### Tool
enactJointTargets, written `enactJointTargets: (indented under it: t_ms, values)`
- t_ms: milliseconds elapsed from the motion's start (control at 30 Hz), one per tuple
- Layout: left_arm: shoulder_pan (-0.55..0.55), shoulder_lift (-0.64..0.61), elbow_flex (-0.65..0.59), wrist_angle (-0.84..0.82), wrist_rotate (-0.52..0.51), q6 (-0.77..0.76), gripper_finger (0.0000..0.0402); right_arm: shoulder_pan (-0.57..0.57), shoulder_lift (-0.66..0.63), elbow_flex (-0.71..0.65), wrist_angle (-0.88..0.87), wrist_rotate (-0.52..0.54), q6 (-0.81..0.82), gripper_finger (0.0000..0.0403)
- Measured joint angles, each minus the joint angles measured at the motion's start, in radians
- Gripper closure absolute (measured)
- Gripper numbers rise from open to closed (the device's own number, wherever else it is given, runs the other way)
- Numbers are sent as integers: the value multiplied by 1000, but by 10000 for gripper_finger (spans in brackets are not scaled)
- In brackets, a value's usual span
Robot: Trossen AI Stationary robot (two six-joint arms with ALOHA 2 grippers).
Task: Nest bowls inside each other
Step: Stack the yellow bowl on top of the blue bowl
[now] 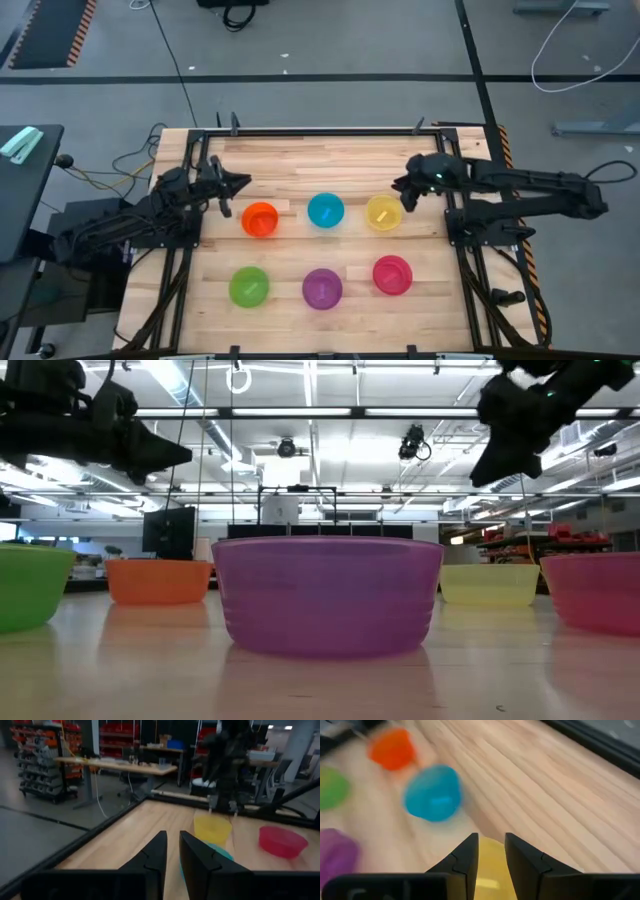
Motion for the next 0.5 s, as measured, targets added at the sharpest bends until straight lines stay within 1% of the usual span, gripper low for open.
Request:
enactJointTargets:
  t_ms: [67, 200, 367, 500]
  values:
    - [0, 6, 2, 37, 0, 4, 340, -36, 60, 41, -68, -8, 7, 298]
    - [0, 6, 2, 61, 0, 50, 342, -109, 162, 97, -177, -76, 19, 298]
    - [0, 5, 2, 68, 0, 86, 344, -183, 252, 126, -194, -170, -15, 298]
    - [0, 5, 2, 62, 0, 88, 337, -209, 297, 129, -224, -237, 4, 298]
